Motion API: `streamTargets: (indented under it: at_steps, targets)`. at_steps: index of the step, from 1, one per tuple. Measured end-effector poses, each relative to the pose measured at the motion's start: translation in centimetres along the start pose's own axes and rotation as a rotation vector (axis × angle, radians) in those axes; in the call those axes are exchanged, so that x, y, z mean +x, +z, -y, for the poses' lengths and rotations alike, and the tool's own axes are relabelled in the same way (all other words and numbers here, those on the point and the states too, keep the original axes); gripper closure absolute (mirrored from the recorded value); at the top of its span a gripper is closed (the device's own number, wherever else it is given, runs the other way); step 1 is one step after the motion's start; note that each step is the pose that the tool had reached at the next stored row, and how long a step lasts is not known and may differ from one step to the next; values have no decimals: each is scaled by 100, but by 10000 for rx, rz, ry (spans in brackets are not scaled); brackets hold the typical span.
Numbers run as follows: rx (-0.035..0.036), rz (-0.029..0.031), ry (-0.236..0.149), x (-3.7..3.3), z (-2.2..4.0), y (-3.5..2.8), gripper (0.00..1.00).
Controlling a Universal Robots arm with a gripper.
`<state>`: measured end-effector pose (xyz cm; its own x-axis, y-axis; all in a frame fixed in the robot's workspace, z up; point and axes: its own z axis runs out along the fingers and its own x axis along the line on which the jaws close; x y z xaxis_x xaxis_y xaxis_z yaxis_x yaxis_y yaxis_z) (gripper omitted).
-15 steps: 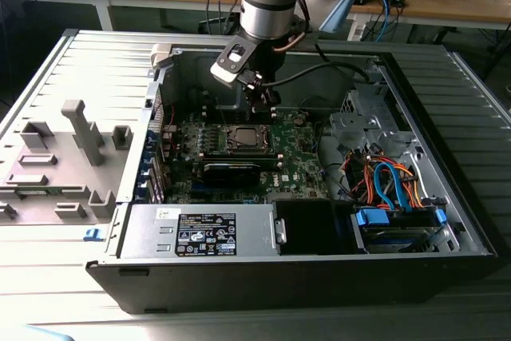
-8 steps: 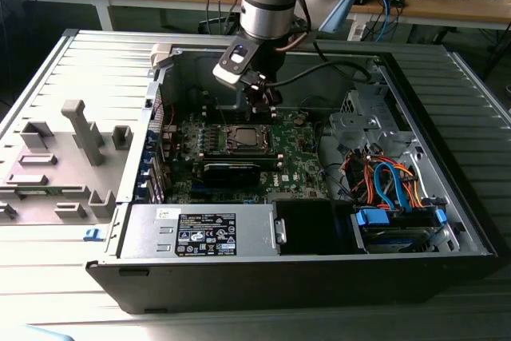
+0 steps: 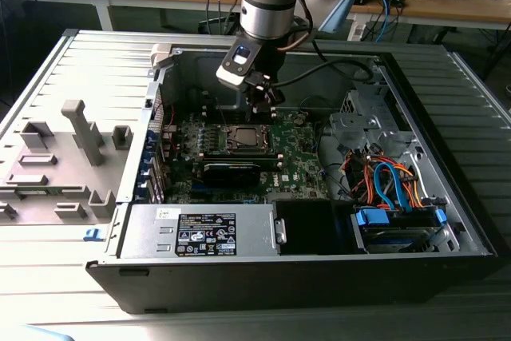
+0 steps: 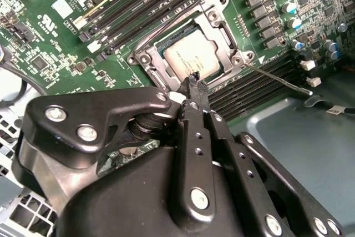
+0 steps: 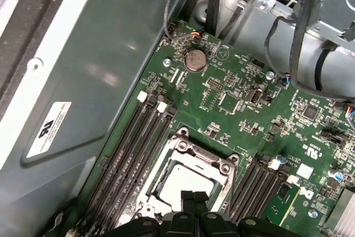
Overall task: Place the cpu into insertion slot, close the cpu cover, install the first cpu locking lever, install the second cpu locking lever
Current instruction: 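Install the first cpu locking lever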
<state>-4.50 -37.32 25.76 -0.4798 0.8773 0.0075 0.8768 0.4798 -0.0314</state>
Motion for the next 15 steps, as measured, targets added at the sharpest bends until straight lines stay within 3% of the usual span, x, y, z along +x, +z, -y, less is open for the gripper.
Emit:
streamTargets:
  at_steps: [15]
  targets:
    - [8, 33, -1081, 0, 0, 0, 89]
